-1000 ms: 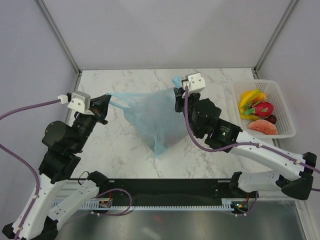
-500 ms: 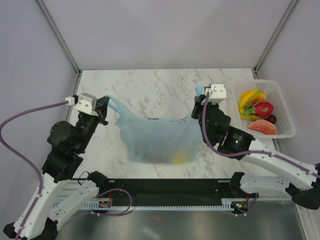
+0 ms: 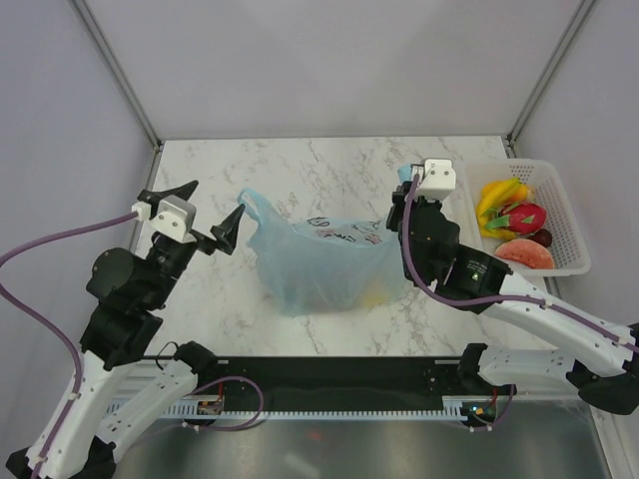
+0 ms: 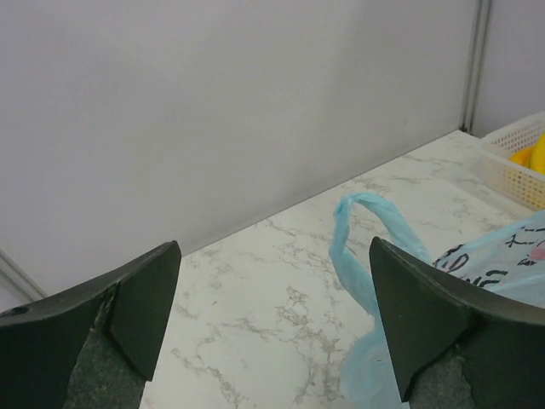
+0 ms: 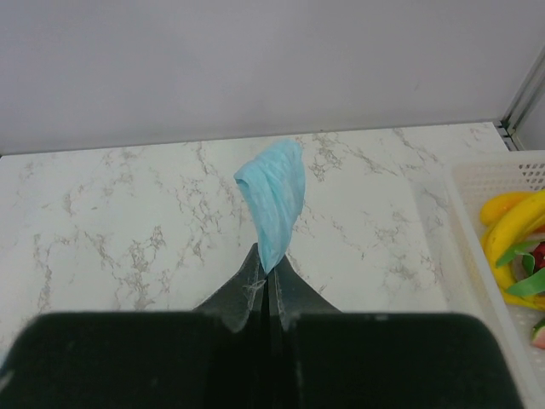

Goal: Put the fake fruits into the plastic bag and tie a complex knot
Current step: Adjust the plastic bag at the center of the board.

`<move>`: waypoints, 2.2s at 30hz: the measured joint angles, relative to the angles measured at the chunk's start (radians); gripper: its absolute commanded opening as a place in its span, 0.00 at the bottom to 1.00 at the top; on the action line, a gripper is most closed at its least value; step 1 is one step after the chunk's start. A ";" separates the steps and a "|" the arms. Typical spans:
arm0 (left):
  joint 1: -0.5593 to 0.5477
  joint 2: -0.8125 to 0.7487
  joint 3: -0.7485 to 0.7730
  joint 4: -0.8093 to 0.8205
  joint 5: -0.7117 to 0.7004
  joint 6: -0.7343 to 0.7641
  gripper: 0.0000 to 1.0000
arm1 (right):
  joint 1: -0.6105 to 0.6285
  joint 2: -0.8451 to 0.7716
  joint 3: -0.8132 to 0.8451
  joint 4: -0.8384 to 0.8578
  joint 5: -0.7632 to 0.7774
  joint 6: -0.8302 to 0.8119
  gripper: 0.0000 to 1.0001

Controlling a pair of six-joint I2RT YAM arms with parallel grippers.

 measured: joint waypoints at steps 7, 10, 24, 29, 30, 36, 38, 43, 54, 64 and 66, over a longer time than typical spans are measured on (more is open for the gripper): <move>0.000 0.113 0.153 -0.023 0.039 0.010 1.00 | -0.001 0.004 -0.005 -0.004 -0.011 -0.014 0.05; 0.000 0.174 0.270 -0.026 -0.013 0.023 1.00 | -0.001 0.003 -0.005 -0.004 -0.011 -0.019 0.05; -0.162 0.468 0.344 0.050 0.546 0.011 1.00 | -0.001 -0.065 -0.034 -0.002 -0.018 -0.010 0.09; -0.282 0.639 0.344 0.058 0.548 0.024 1.00 | -0.001 -0.066 -0.034 0.000 -0.010 -0.002 0.00; -0.293 0.662 0.340 0.069 0.549 0.024 1.00 | -0.001 -0.066 -0.034 0.000 -0.007 0.000 0.00; -0.302 0.699 0.231 0.219 0.569 -0.005 1.00 | -0.001 -0.066 -0.034 0.000 0.006 0.006 0.00; -0.304 0.722 0.227 0.259 0.581 -0.020 1.00 | -0.001 -0.066 -0.034 0.000 0.011 0.008 0.00; -0.313 0.771 0.215 0.357 0.623 -0.067 1.00 | -0.001 -0.066 -0.040 0.008 0.026 0.013 0.00; -0.315 0.841 0.204 0.462 0.716 -0.131 1.00 | -0.001 -0.066 -0.041 0.019 0.036 0.016 0.00; -0.326 0.952 0.173 0.505 0.720 -0.148 0.89 | -0.001 -0.058 -0.041 0.019 0.050 0.012 0.00; -0.326 0.953 0.146 0.526 0.709 -0.149 0.86 | -0.001 -0.057 -0.041 0.019 0.053 0.006 0.00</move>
